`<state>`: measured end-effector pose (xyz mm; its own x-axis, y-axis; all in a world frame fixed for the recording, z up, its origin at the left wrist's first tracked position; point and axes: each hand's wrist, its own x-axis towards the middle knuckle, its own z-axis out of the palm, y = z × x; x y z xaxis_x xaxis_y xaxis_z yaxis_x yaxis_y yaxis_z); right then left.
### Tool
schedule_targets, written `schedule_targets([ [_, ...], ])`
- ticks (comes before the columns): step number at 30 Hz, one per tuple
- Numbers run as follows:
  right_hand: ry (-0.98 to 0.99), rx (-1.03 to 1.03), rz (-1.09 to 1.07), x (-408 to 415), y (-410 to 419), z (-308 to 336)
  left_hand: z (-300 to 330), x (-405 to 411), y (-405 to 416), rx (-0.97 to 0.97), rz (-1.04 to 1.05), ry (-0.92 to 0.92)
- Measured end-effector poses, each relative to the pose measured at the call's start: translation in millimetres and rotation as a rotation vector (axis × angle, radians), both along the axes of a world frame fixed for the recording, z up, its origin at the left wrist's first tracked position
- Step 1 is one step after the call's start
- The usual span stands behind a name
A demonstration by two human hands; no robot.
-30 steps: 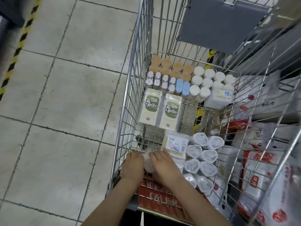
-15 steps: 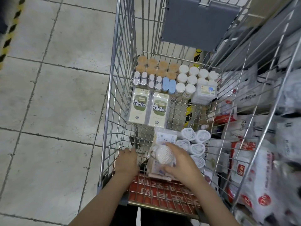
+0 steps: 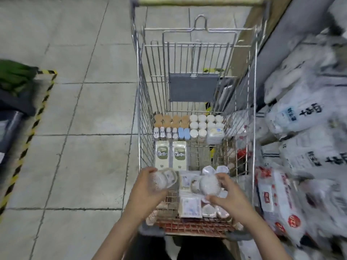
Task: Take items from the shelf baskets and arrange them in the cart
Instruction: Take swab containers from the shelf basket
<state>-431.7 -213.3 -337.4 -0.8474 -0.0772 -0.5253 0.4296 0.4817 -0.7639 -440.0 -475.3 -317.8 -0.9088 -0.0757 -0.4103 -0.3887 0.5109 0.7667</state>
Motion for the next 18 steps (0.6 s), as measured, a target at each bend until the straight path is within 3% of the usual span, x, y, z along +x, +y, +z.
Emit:
schedule_targets([
  [8,0.219,-0.162,-0.263,23,-26,91,93,4,-28,0.149,-0.030,0.263],
  [18,0.509,-0.329,-0.722,127,-87,164,165,4,-92,0.509,-0.129,0.360],
])
